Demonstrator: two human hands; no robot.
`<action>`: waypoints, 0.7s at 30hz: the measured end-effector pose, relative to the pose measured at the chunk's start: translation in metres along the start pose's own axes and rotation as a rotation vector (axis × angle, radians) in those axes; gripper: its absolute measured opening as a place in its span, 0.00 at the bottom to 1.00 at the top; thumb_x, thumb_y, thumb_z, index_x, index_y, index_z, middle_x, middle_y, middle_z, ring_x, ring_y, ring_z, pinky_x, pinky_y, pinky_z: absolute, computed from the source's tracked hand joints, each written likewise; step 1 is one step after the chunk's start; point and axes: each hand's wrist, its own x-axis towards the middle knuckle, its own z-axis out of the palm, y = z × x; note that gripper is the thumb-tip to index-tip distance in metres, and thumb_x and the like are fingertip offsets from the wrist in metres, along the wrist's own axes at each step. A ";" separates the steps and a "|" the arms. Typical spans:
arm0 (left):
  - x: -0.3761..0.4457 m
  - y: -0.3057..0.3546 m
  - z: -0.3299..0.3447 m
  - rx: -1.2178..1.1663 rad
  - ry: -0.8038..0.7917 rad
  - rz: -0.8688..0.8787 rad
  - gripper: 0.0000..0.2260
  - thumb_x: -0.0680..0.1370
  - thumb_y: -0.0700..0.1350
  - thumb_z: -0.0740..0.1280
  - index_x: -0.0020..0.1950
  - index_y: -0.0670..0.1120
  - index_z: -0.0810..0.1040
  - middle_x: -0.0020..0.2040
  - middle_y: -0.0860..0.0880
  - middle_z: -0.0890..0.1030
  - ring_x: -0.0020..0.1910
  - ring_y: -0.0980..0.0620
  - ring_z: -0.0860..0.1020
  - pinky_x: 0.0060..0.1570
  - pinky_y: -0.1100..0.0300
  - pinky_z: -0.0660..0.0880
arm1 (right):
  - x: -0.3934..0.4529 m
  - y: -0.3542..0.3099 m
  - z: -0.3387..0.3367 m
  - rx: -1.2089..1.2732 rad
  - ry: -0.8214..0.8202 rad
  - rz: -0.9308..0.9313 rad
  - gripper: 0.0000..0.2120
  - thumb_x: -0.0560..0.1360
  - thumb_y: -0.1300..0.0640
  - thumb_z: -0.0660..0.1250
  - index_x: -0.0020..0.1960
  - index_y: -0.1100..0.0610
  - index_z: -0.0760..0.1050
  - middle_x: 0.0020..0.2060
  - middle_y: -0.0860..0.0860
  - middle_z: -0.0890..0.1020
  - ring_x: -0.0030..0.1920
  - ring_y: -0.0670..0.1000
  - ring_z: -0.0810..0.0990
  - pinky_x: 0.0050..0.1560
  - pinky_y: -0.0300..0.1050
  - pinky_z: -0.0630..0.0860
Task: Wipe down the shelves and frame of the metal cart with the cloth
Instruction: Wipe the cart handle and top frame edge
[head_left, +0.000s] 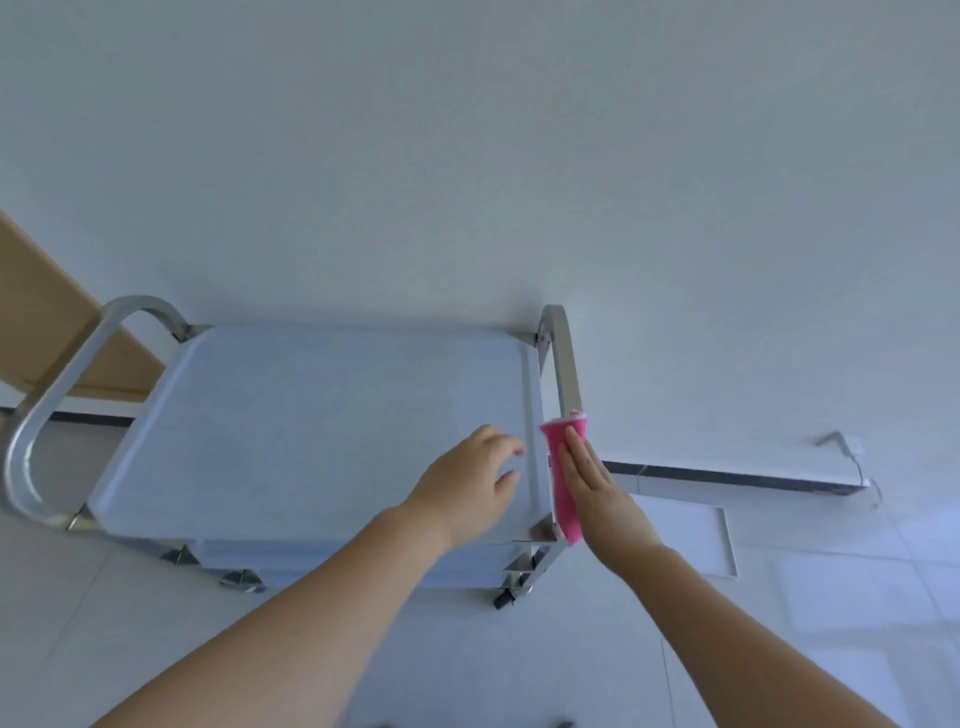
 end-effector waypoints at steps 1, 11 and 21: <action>-0.003 -0.010 -0.003 0.047 -0.054 0.027 0.13 0.79 0.45 0.59 0.63 0.48 0.71 0.62 0.51 0.71 0.57 0.51 0.74 0.55 0.57 0.71 | 0.008 0.004 0.007 -0.022 0.000 0.029 0.50 0.71 0.66 0.67 0.71 0.52 0.29 0.70 0.44 0.26 0.74 0.48 0.35 0.61 0.39 0.70; -0.008 -0.052 -0.029 0.187 -0.177 0.163 0.14 0.79 0.43 0.56 0.64 0.49 0.70 0.63 0.53 0.71 0.58 0.51 0.72 0.55 0.57 0.70 | 0.037 -0.019 0.033 0.043 0.148 0.439 0.33 0.79 0.63 0.53 0.76 0.57 0.37 0.74 0.48 0.35 0.75 0.50 0.39 0.71 0.46 0.57; 0.039 -0.068 -0.038 0.220 -0.204 0.179 0.14 0.78 0.42 0.56 0.63 0.49 0.72 0.62 0.53 0.73 0.60 0.51 0.71 0.54 0.57 0.70 | 0.113 0.016 0.008 0.061 0.068 0.481 0.27 0.80 0.55 0.51 0.76 0.57 0.47 0.76 0.50 0.47 0.75 0.55 0.51 0.70 0.54 0.62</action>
